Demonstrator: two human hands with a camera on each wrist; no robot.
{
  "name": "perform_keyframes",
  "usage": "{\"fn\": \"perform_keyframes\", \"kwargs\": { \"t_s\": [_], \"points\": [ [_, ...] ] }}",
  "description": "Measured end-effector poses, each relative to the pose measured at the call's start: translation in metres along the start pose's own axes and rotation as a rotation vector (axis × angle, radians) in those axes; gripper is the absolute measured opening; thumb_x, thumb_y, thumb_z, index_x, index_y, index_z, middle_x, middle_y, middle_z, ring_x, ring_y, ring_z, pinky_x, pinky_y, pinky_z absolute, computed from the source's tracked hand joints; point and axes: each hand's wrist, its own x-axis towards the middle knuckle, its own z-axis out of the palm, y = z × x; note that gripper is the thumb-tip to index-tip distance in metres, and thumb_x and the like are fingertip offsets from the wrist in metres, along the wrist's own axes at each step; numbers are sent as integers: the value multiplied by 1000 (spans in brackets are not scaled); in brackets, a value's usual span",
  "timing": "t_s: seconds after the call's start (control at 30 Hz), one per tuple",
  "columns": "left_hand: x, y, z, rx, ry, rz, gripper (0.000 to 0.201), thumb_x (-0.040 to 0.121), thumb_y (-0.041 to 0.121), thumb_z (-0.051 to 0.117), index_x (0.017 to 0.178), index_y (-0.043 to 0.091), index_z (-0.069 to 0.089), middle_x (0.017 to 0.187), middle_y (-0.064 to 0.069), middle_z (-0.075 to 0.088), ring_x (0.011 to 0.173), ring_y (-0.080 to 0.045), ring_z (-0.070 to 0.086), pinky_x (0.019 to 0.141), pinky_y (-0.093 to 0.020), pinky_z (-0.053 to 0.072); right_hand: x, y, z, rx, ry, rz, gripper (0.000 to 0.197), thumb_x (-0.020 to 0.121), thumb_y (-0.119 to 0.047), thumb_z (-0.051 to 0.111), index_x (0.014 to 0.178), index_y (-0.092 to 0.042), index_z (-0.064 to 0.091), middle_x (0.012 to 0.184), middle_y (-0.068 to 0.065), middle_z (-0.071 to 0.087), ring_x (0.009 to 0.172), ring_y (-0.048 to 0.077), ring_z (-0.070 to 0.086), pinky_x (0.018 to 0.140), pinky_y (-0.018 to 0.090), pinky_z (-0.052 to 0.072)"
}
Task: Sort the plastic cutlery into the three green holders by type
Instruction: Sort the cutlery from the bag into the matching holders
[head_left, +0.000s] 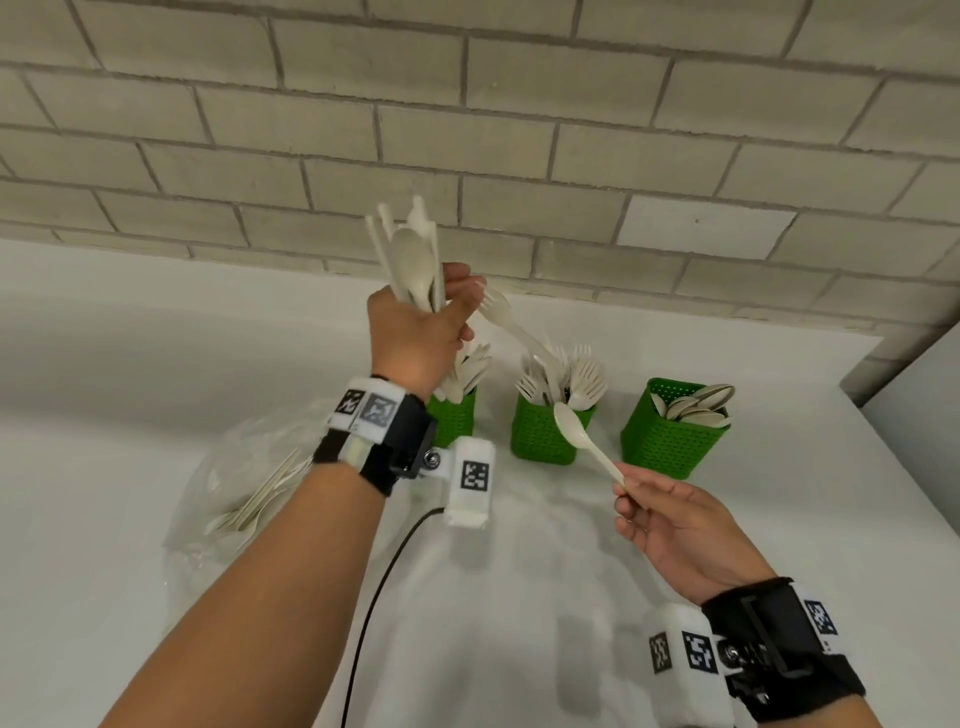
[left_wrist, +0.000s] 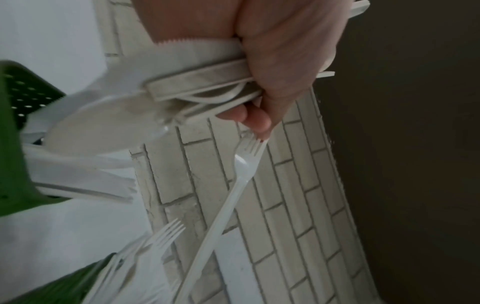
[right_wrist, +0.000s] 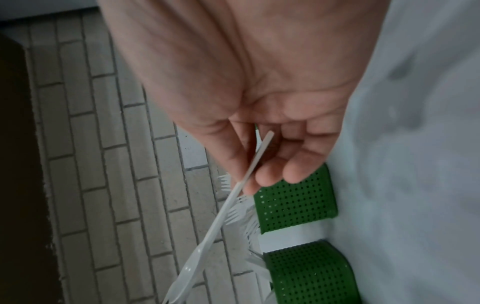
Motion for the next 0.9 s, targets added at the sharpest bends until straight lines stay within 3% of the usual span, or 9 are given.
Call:
{"fn": "perform_keyframes", "kwargs": {
  "t_s": [0.13,0.2,0.27,0.33,0.4,0.53,0.67,0.8,0.9],
  "points": [
    [2,-34,27,140,-101,-106,12,83,3,73,94,3,71,86,-7,75,58,-14,66,51,-26,50,-5,1,2,104,-4,24,35,75,-4,66,109,2,66,75,11,65,67,15,66,68,26,58],
    [-8,-53,34,248,-200,-182,12,83,6,73,95,5,71,89,-9,75,54,-14,65,50,-25,51,-9,0,1,140,-77,62,59,55,-7,89,109,4,69,75,13,64,69,17,66,73,30,59],
    [-17,-62,36,235,-254,-257,11,84,6,73,95,7,70,92,-12,75,46,-14,60,46,-23,48,-15,-4,3,86,-153,83,72,43,-12,95,108,4,70,75,13,62,72,18,65,78,33,58],
    [-22,-64,31,149,-193,-306,11,84,6,72,95,7,70,90,-11,75,42,-15,56,46,-24,46,-20,-10,6,-79,-172,46,46,59,-12,88,101,1,74,76,12,62,74,19,62,79,35,56],
    [-29,-60,24,18,-108,-337,12,84,8,72,96,7,71,82,-6,74,43,-15,54,49,-26,46,-24,-19,12,-293,-69,-90,14,76,-5,69,86,-7,78,80,9,68,77,18,60,78,32,50],
    [-50,-51,21,-489,-184,-578,13,91,7,59,100,10,67,82,-4,74,44,-7,48,42,-18,40,-16,-60,8,-631,196,-505,9,86,1,64,85,-4,72,83,0,75,78,11,65,72,20,50],
    [-64,-48,21,-671,-319,-726,19,87,16,55,104,12,61,64,4,59,40,-3,43,39,-15,34,4,-108,-2,-1084,420,-802,8,87,-10,66,84,-15,71,84,-4,71,72,-5,64,68,5,46],
    [-73,-43,23,-706,-383,-736,25,81,19,59,105,12,62,61,5,53,40,-3,44,40,-15,36,37,-124,-16,-1149,507,-675,9,84,-14,70,83,-22,70,84,0,71,79,15,67,77,24,49],
    [-79,-43,22,-688,-424,-738,23,83,21,58,102,12,66,63,3,59,44,-5,50,44,-17,42,49,-115,-19,-1015,521,-595,6,79,-18,76,83,-15,73,85,6,72,79,18,66,66,18,47]
  ]
}}
